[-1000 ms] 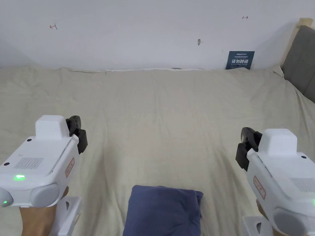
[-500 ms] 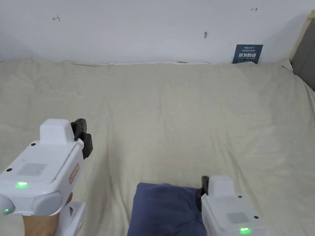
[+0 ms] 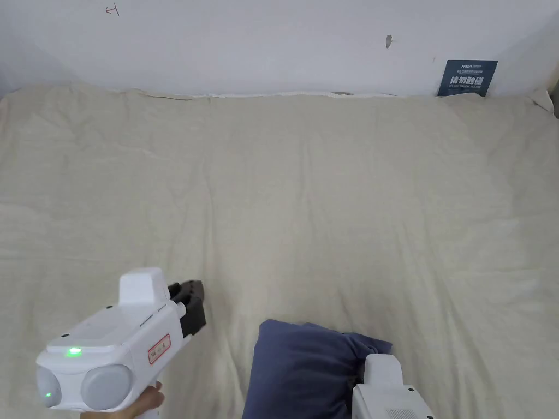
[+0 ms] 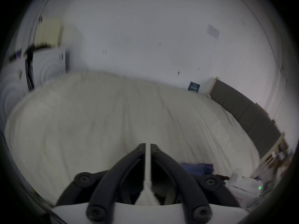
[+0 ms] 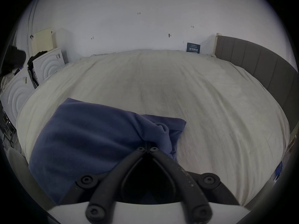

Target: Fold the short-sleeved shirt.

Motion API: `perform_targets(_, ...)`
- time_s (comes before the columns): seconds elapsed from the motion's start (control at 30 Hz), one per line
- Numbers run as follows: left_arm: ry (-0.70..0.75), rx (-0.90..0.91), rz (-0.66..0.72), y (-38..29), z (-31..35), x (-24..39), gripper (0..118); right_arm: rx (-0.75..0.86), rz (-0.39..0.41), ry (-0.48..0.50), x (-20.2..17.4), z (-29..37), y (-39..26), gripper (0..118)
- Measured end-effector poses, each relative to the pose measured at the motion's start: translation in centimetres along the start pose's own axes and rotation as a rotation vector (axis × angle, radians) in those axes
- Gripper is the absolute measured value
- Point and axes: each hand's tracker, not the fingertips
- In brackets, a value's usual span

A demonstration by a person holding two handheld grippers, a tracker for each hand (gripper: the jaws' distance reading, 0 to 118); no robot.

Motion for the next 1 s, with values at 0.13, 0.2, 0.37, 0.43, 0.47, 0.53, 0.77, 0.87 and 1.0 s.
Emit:
perform_targets(0.13,-0.093,-0.216,0.144,-1.9,-3.2,-0.6,99,0.010,0.003,0.002,0.1,0.2,-0.2,1)
perform_targets(0.2,-0.138,-0.300,0.181,-2.9,-4.8,-0.5,118,0.008,0.005,0.008,0.3,0.3,-0.1,1)
perform_targets(0.37,-0.160,-0.496,0.204,-4.7,-9.0,-0.4,118,0.006,0.002,0.024,0.5,0.4,-0.1,1)
perform_targets(0.43,-0.171,-0.541,0.201,-5.2,-10.2,-0.5,114,0.006,0.003,0.029,0.6,0.5,-0.1,1)
perform_targets(0.47,-0.187,-0.549,0.201,-5.5,-10.7,-0.4,107,0.005,0.002,0.032,0.7,0.5,-0.1,1)
perform_targets(0.53,-0.203,-0.576,0.189,-6.1,-10.7,0.4,76,0.005,-0.002,0.038,0.8,0.5,-0.1,1)
perform_targets(0.77,-0.239,-0.577,0.164,-7.2,-11.8,0.7,20,-0.004,-0.009,0.066,1.4,0.7,0.3,1)
perform_targets(0.87,-0.234,-0.552,0.164,-7.0,-10.9,1.0,17,-0.029,0.022,0.075,1.6,0.8,1.3,1)
perform_targets(1.0,-0.244,-0.474,0.169,-5.3,-9.4,0.1,17,0.019,0.019,0.084,1.9,2.3,3.5,1)
